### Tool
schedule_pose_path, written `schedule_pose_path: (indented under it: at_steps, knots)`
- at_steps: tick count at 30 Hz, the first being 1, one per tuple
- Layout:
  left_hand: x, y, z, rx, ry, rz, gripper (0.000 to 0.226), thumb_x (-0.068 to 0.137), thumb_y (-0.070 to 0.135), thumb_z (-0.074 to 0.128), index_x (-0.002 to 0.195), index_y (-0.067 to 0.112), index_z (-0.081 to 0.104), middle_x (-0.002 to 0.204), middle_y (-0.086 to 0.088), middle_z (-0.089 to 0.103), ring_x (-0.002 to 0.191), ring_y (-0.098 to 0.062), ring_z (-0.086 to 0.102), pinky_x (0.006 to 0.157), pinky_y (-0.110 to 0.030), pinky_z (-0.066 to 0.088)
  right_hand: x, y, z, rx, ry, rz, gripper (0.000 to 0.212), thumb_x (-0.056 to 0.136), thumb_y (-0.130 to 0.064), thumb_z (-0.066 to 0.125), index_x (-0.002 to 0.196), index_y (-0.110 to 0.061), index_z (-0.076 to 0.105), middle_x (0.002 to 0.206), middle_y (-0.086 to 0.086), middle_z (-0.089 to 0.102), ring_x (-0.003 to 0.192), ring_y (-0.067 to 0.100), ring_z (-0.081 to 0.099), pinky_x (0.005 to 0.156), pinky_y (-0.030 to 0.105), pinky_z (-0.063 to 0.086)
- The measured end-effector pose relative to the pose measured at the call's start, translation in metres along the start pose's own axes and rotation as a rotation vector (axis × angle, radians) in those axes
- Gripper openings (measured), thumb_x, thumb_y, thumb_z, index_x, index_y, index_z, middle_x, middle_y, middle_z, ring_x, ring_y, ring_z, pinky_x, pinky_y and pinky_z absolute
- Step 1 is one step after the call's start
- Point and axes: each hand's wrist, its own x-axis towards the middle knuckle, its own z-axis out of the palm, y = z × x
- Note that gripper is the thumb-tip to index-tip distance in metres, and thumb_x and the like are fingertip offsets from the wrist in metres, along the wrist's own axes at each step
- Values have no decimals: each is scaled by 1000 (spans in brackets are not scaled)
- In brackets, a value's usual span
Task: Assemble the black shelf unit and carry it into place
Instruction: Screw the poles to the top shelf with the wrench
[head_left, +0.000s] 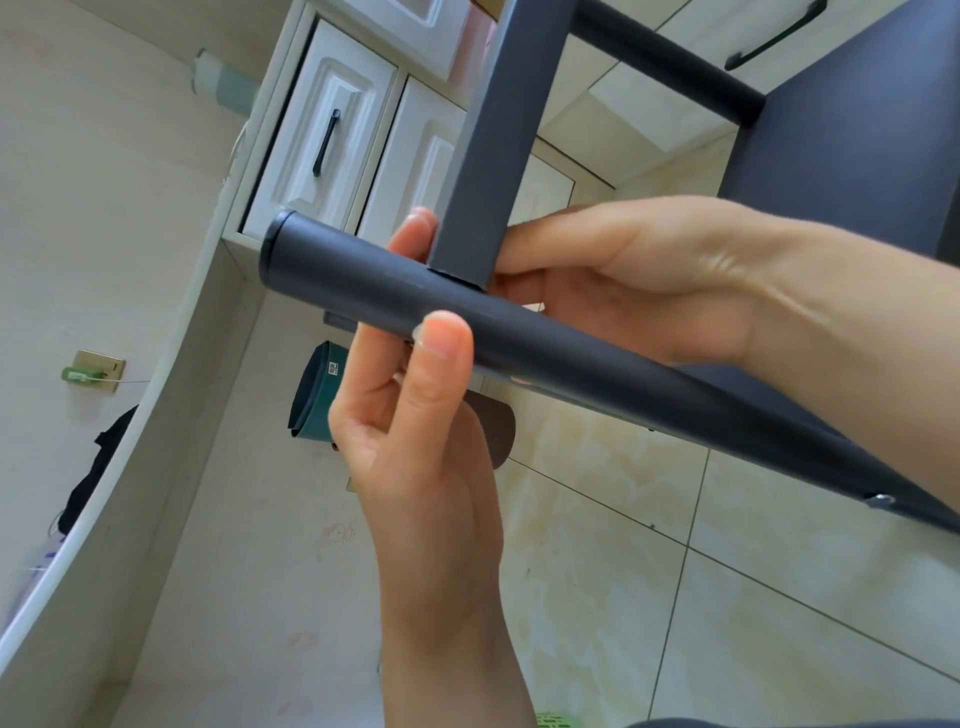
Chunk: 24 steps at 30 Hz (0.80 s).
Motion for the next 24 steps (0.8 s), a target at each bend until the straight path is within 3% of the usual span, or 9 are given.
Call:
schedule_pose_path:
  at_steps: [2,4,7,10,12,16,19,22,24]
  knots:
    - [-1,0,-3,21,-4,5,44,85,42,70,125,26,66,109,11,70,106,-9,64,97,-27,49,2,0,-1,52,-39,7,41,77,-16,59,116,-6,67,103,6,71,86,16,69,73,29,60]
    - [-2,1,-2,31,15,-3,44,84,43,70,125,27,67,108,12,70,104,-9,64,95,-26,50,3,2,1,46,-20,27,36,82,-17,60,116,-7,68,105,7,70,84,16,68,68,27,59]
    - [-1,3,-3,33,26,-13,46,85,43,70,127,26,65,111,11,70,108,-10,64,98,-28,49,6,4,1,18,41,47,35,95,-21,56,126,-7,64,121,13,67,94,19,64,75,28,58]
    - [-1,3,-3,35,30,-17,45,85,43,71,127,27,66,113,11,70,111,-11,63,102,-30,48,6,2,-3,43,28,60,47,87,-21,60,132,-7,61,130,15,63,99,21,62,85,31,56]
    - [-1,3,-2,35,37,-12,46,85,43,70,127,25,65,113,11,70,111,-10,63,101,-28,48,4,1,-4,98,-31,77,51,79,-20,61,128,-7,62,120,11,68,95,20,64,84,32,57]
    - [-2,2,-2,19,5,2,44,86,42,69,126,26,66,111,10,71,107,-10,65,95,-26,50,3,4,1,145,-63,88,30,75,-19,60,103,-12,69,97,3,70,79,14,68,68,26,59]
    - [-2,2,-2,16,-3,4,45,86,42,69,127,26,64,111,9,71,107,-13,65,98,-31,50,5,5,6,162,-24,94,33,80,-17,59,111,-11,66,106,7,65,79,15,64,66,24,57]
    - [-1,2,-2,26,2,12,46,86,43,68,128,25,61,110,10,71,104,-11,65,90,-26,52,6,1,7,133,37,88,30,85,-13,57,114,-11,63,104,9,62,74,15,58,57,19,55]
    - [0,0,-3,31,-3,13,46,86,43,68,128,26,62,111,11,71,105,-10,65,91,-27,52,7,-3,4,78,46,104,33,84,-13,57,116,-12,65,101,9,63,81,17,58,66,21,55]
